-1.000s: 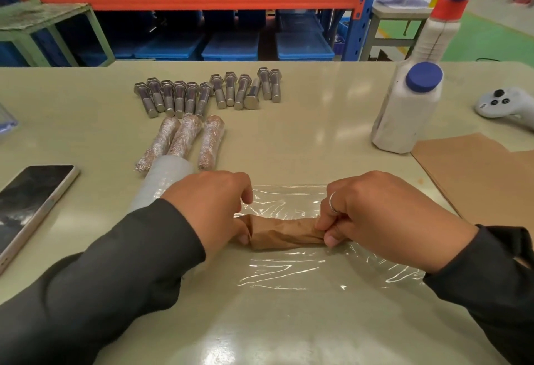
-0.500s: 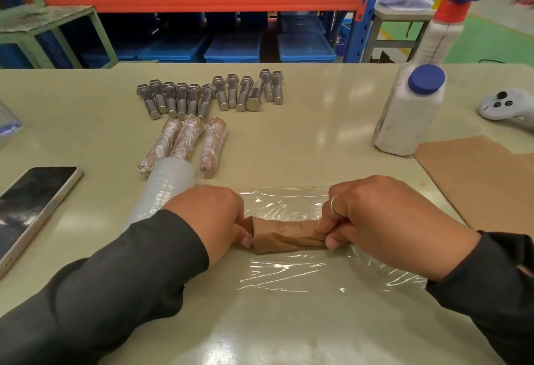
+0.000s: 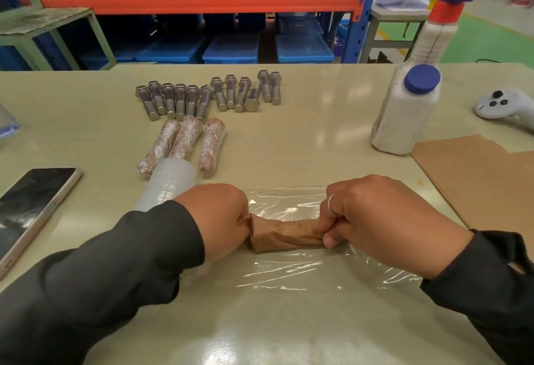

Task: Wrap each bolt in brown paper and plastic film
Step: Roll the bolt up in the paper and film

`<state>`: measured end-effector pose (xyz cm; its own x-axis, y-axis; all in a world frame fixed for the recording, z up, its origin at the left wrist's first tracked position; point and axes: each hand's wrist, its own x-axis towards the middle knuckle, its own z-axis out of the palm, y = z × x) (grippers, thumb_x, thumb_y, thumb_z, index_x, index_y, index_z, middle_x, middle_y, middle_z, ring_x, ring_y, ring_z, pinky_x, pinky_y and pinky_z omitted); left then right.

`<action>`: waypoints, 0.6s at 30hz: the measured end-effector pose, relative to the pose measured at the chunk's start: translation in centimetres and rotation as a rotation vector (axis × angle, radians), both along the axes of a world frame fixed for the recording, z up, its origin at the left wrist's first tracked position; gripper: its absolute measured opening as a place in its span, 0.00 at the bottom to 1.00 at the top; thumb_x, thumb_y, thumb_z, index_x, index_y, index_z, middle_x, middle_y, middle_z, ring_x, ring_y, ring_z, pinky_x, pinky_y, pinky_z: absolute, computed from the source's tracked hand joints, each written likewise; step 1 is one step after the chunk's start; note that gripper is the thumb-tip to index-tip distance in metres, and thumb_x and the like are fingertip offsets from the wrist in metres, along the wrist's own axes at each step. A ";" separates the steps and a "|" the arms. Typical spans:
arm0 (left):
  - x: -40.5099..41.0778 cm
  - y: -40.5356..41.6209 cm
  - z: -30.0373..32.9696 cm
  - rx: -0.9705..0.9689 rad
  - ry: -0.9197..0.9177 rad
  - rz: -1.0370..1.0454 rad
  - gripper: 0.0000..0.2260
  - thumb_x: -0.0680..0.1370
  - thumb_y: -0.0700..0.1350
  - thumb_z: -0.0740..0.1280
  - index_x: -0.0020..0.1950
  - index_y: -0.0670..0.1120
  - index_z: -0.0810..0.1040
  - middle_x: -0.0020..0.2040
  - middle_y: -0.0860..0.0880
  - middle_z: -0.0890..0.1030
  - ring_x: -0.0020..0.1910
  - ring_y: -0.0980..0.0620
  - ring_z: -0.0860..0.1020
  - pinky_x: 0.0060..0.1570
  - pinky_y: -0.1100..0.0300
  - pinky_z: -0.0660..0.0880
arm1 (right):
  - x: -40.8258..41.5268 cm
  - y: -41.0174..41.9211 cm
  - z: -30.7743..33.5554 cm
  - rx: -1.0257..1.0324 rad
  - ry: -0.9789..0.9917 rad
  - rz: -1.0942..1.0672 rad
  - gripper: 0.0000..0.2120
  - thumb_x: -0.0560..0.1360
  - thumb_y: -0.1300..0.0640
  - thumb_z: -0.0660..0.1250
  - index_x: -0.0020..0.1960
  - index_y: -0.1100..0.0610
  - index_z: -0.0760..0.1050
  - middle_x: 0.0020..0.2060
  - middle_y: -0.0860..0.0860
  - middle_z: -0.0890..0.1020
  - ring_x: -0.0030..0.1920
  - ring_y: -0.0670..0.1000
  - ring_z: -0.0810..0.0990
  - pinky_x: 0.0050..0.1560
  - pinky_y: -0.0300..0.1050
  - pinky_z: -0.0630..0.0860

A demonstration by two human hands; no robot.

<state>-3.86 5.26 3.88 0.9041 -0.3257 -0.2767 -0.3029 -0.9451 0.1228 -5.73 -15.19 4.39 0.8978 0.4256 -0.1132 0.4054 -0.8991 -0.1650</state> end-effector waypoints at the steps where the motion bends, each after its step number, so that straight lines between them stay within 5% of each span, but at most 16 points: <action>1: 0.1 0.0 0.1 -0.029 0.039 0.018 0.08 0.77 0.46 0.62 0.49 0.45 0.78 0.47 0.48 0.80 0.47 0.50 0.78 0.45 0.61 0.72 | 0.0 0.0 0.0 0.000 0.004 0.001 0.06 0.71 0.49 0.70 0.48 0.43 0.81 0.43 0.42 0.78 0.46 0.45 0.75 0.43 0.38 0.71; 4: 0.4 0.1 0.2 -0.156 0.104 0.067 0.02 0.75 0.46 0.65 0.45 0.48 0.75 0.39 0.55 0.77 0.40 0.56 0.75 0.42 0.63 0.70 | 0.0 0.1 0.0 0.005 0.010 -0.004 0.06 0.71 0.49 0.70 0.47 0.43 0.81 0.43 0.42 0.78 0.46 0.45 0.75 0.43 0.38 0.70; 9: 0.3 0.3 0.3 -0.382 0.175 0.121 0.10 0.74 0.40 0.66 0.43 0.56 0.71 0.33 0.55 0.80 0.28 0.64 0.75 0.37 0.68 0.73 | 0.0 0.0 0.0 0.025 0.014 -0.012 0.05 0.71 0.50 0.70 0.47 0.43 0.81 0.43 0.41 0.78 0.46 0.44 0.75 0.41 0.37 0.69; 13: -0.9 0.7 1.2 -0.558 0.269 0.168 0.15 0.73 0.34 0.63 0.46 0.57 0.72 0.37 0.50 0.84 0.34 0.57 0.82 0.48 0.56 0.79 | 0.1 0.0 0.0 0.036 0.012 -0.006 0.05 0.71 0.50 0.70 0.46 0.43 0.81 0.42 0.41 0.78 0.45 0.43 0.75 0.42 0.37 0.69; 18: -1.7 0.8 0.4 -0.608 0.202 0.203 0.17 0.69 0.34 0.70 0.46 0.56 0.72 0.35 0.52 0.82 0.35 0.58 0.81 0.46 0.56 0.79 | 0.1 0.0 0.2 0.057 0.040 -0.012 0.05 0.69 0.50 0.72 0.44 0.43 0.81 0.42 0.41 0.80 0.45 0.43 0.75 0.44 0.38 0.71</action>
<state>-5.58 6.02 4.32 0.9135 -0.3059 -0.2680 -0.0413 -0.7254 0.6870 -5.61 -15.19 4.59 0.8980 0.4217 -0.1253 0.3868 -0.8925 -0.2320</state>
